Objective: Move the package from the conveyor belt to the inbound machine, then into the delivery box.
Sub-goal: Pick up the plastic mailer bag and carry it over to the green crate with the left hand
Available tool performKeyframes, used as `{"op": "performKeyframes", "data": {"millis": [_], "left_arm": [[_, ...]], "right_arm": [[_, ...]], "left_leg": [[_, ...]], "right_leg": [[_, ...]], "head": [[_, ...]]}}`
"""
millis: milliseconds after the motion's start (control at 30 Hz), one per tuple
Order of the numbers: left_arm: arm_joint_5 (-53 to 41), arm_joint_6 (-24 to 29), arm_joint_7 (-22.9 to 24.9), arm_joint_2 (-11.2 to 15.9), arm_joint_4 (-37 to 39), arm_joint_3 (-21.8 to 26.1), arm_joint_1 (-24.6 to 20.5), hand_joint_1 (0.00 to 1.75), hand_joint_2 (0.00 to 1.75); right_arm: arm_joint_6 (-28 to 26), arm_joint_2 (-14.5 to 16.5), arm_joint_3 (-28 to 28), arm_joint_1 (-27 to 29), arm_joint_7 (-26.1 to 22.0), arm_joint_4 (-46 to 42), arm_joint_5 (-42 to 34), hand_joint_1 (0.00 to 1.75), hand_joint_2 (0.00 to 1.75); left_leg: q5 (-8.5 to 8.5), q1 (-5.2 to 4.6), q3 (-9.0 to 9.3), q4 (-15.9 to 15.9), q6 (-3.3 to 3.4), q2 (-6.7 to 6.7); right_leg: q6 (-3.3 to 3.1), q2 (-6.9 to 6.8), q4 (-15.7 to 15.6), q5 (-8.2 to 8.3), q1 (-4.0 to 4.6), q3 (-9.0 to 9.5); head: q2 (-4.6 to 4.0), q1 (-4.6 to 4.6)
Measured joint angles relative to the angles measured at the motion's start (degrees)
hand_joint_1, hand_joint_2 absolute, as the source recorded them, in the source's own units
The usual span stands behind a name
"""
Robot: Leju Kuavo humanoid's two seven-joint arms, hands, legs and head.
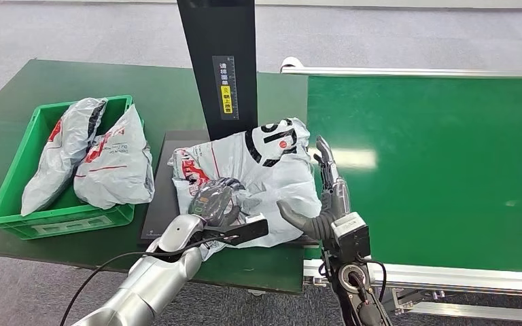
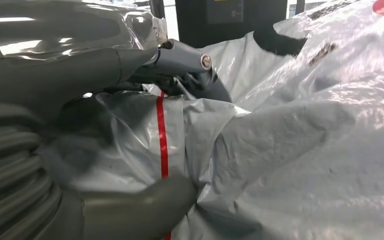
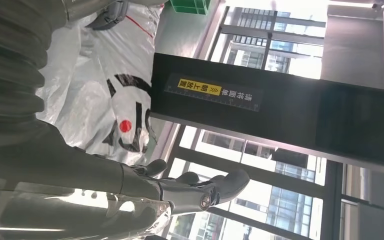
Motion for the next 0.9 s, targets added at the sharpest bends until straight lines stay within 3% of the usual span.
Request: {"op": "performKeyframes", "data": {"millis": [233,467,767,900], "left_arm": [[3.11,3.85,-3.3,0.08,-2.62,2.01,1.6,1.75,1.75],[9.15,12.65,-10.29,0.55,-7.31,3.89,4.06,1.75,1.75],[10.12,14.13,-11.37,1.08,-10.05,4.81,4.96,1.75,1.75],[12.69,18.59,-13.87,1.22,-10.92,5.12,5.39,1.75,1.75]], "right_arm": [[0.19,-0.02,-0.37,0.12,0.21,-0.5,0.05,0.0,1.75],[-0.16,-0.1,-0.43,0.16,-0.04,-0.5,-0.45,0.0,1.75],[-0.24,-0.12,-0.45,0.18,-0.24,-0.5,-0.55,0.0,1.75],[-0.79,-0.15,-0.45,0.18,-0.48,-0.5,-0.99,0.0,1.75]], "left_leg": [[0.0,0.0,-0.07,0.0,0.0,0.0],[0.0,0.0,-0.14,0.0,0.0,0.0],[0.0,0.0,-0.14,0.0,0.0,0.0],[0.0,0.0,-0.15,0.0,0.0,0.0]], "right_leg": [[0.0,0.0,0.0,0.0,0.0,-0.09],[0.0,0.0,0.0,0.0,0.0,-0.16],[0.0,0.0,0.0,0.0,0.0,-0.17],[0.0,0.0,0.0,0.0,0.0,-0.18]], "head": [[0.01,-0.01],[0.01,-0.01],[0.01,-0.01],[0.01,-0.01]]}}
